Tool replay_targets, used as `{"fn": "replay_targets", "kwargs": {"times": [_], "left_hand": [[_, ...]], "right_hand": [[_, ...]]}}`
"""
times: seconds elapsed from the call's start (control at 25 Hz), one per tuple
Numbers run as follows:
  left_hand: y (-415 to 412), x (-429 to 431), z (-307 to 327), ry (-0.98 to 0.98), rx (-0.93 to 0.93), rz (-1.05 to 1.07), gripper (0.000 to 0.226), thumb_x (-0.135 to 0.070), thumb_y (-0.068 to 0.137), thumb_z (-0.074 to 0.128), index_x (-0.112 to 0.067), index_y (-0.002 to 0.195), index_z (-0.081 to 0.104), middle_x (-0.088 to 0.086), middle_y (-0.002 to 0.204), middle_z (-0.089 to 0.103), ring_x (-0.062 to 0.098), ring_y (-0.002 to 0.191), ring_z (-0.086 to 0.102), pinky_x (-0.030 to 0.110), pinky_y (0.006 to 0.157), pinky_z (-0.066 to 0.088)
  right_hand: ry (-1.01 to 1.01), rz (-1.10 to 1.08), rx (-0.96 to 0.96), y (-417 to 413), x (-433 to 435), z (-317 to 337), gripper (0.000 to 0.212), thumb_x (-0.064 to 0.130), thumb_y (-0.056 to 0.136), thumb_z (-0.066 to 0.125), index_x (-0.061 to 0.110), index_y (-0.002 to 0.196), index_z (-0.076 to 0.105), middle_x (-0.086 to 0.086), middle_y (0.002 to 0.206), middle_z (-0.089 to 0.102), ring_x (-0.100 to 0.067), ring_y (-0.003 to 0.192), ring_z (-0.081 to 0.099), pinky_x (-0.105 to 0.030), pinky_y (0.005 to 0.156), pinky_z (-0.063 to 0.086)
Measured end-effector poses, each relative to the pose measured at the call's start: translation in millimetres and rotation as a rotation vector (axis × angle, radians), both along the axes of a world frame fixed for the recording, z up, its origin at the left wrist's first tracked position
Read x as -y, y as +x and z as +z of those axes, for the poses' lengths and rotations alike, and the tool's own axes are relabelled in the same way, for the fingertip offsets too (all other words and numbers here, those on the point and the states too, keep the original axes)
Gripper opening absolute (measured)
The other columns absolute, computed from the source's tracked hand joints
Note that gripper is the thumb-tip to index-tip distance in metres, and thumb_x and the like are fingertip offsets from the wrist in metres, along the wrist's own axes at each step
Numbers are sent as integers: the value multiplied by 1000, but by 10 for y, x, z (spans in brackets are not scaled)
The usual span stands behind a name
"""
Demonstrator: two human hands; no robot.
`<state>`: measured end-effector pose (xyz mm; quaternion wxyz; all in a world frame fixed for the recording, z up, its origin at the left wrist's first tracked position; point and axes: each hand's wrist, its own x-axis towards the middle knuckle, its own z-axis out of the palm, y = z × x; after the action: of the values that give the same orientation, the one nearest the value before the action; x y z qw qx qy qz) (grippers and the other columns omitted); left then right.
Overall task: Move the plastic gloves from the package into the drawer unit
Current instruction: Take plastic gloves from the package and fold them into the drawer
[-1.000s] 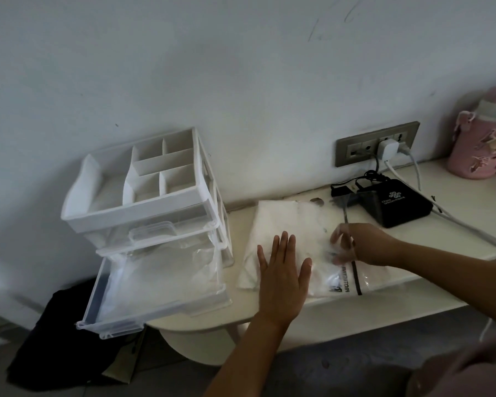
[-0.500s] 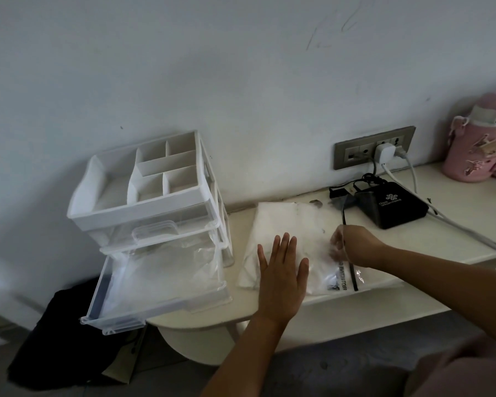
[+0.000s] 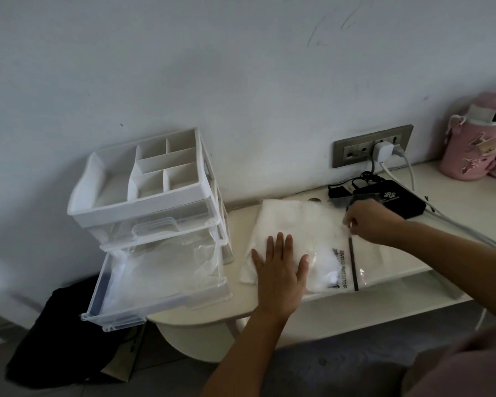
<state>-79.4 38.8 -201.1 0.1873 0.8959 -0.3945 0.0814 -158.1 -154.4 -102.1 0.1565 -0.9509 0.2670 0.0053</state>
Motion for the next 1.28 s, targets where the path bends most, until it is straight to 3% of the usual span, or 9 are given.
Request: {"fn": "replay_targets", "kwargs": {"times": [0.2, 0.32, 0.48, 0.64, 0.8, 0.96, 1.04, 1.12, 1.28], "left_hand": [[30, 30, -55, 64, -33, 18, 83, -58, 95, -4, -11, 136, 51, 10, 141, 50, 34, 135, 40, 65, 104, 19], [22, 41, -32, 85, -54, 15, 100, -65, 82, -21, -14, 145, 38, 7, 153, 34, 33, 144, 21, 63, 110, 5], [14, 34, 121, 38, -266, 7, 106, -72, 70, -20, -19, 150, 25, 0, 159, 17, 21, 148, 1, 49, 114, -12], [-45, 88, 605, -494, -930, -52, 57, -55, 95, 40, -23, 141, 42, -6, 148, 41, 2, 134, 34, 23, 113, 22], [33, 270, 825, -563, -1205, -163, 120, -88, 44, 64, -26, 144, 38, -16, 138, 44, 0, 127, 40, 29, 112, 29], [-18, 385, 868, -608, -1400, -301, 95, -61, 66, 75, -22, 144, 38, -10, 141, 51, 9, 139, 34, 30, 116, 19], [25, 448, 881, -662, -1495, -305, 95, -62, 57, 78, -30, 139, 43, -20, 130, 55, 7, 135, 36, 28, 114, 17], [103, 505, 880, -683, -1468, -333, 86, -65, 54, 78, -37, 131, 49, -25, 125, 56, 3, 128, 41, 26, 106, 20], [261, 576, 833, -713, -1463, -408, 97, -57, 50, 86, -23, 133, 52, -4, 135, 56, 12, 130, 46, 26, 105, 31]], "right_hand": [[-289, -159, -20, -191, 345, 315, 27, 2, 90, 48, 4, 110, 65, -15, 111, 63, -28, 101, 60, -32, 87, 48], [-349, -234, 313, -296, 414, 562, 30, -4, 88, 48, 3, 111, 66, -22, 111, 58, -37, 98, 58, -34, 79, 44], [27, -91, 714, -316, 226, 787, 28, 0, 92, 48, 14, 102, 70, -15, 102, 65, -33, 79, 59, -31, 71, 44], [648, 57, 816, -322, 43, 873, 27, -4, 94, 46, 12, 96, 67, -7, 99, 66, -23, 81, 57, -26, 76, 45], [1166, 104, 893, -266, -56, 873, 40, -9, 95, 35, 12, 83, 67, -7, 83, 59, -14, 77, 67, -19, 67, 54], [1364, 125, 860, -222, -111, 827, 53, -8, 95, 33, 16, 73, 74, -6, 76, 60, -12, 73, 67, -20, 68, 55], [1455, 84, 882, -234, -115, 832, 53, -8, 96, 30, 12, 73, 73, -7, 74, 63, -13, 71, 68, -21, 66, 56], [1541, 46, 892, -255, -92, 838, 41, -8, 96, 29, 5, 81, 65, -8, 72, 68, -14, 67, 69, -21, 61, 56], [1595, 30, 775, -317, 0, 828, 17, -1, 82, 50, 9, 84, 63, -8, 75, 68, -17, 66, 68, -25, 58, 56]]}}
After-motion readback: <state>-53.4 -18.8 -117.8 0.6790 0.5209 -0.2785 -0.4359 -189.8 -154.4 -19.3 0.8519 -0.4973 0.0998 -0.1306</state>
